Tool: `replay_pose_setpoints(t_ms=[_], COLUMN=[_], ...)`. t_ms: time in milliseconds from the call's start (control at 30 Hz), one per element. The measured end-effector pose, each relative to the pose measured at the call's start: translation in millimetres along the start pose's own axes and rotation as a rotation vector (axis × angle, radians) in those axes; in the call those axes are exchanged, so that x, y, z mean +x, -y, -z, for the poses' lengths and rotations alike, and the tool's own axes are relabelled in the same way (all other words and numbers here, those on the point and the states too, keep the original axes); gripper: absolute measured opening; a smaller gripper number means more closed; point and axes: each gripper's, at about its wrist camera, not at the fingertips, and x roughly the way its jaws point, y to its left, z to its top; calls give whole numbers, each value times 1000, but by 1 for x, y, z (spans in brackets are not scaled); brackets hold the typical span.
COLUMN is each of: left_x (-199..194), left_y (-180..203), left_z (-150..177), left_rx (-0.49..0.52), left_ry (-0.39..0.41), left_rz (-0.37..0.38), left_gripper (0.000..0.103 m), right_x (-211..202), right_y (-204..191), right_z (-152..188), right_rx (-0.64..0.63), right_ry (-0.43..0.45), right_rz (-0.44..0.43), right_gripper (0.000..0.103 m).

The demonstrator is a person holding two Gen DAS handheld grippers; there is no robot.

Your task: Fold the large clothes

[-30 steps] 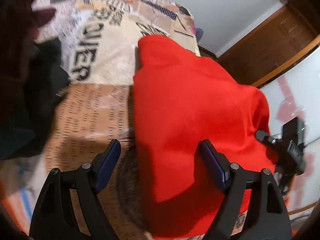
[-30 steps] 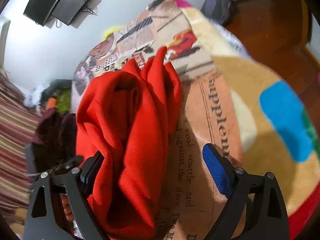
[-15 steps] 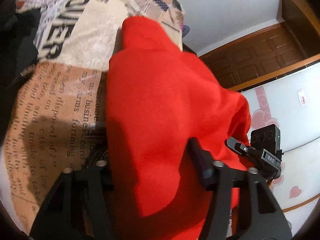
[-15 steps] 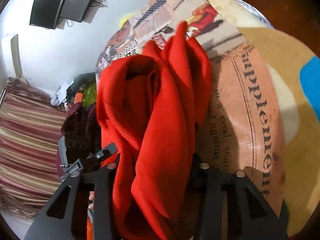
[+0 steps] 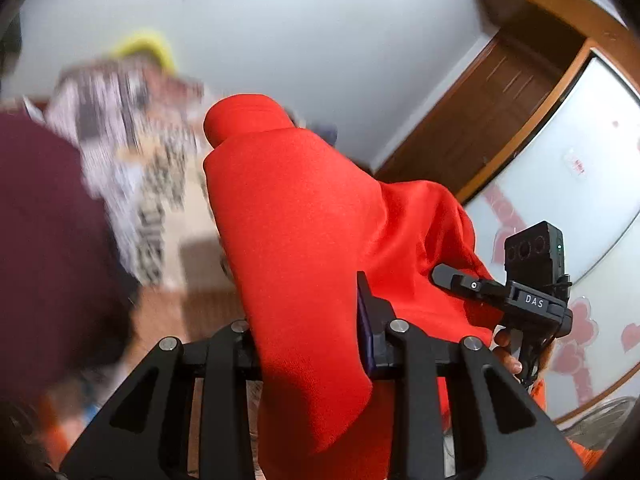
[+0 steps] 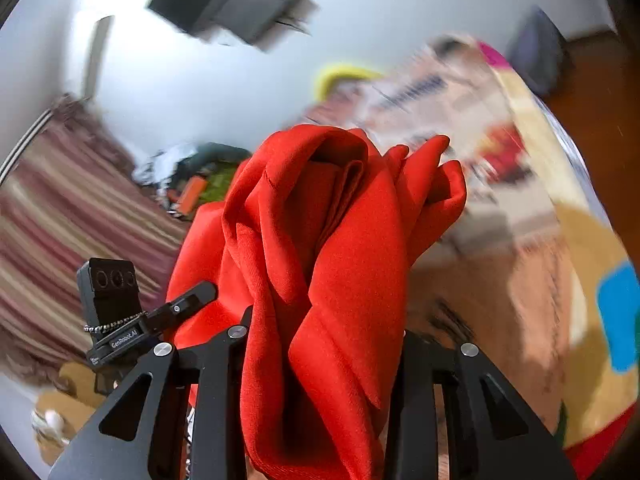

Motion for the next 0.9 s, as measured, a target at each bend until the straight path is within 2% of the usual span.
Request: replay_pose_setpoints(t_ms=[200,333,400,500,633,767,900], left_x=[-96,-150,-174,-191,-194,-181,-167], left_y=[-16,-47,-71,-111,-167,-220,-262], left_z=[-35,-49,-53,-57,-56,-43,-32], left_rx=[25,16,-5,-40,-100,-165,-245], left_ry=[172,250,273,279,255,218,196], left_rz=[-65,-147,-190,-246,-310,-340,-342], left_gripper=[30,30,31,31,31,31,34], right_x=[22,70,94,146,202,261,291], right_y=[-88,-143,-158,-182,-194,-196,-185], right_z=[-27,-35,-37,-37,-28,-16,-5], right_rx=[-156,-234,-248,-247,-244,-245,-286], right_ry=[36,17,-3,-52,-118,-191,-215], right_rz=[-105,-171,-196,-234,-226,-166,-82], right_gripper=[27,27,27,27,27,27,28])
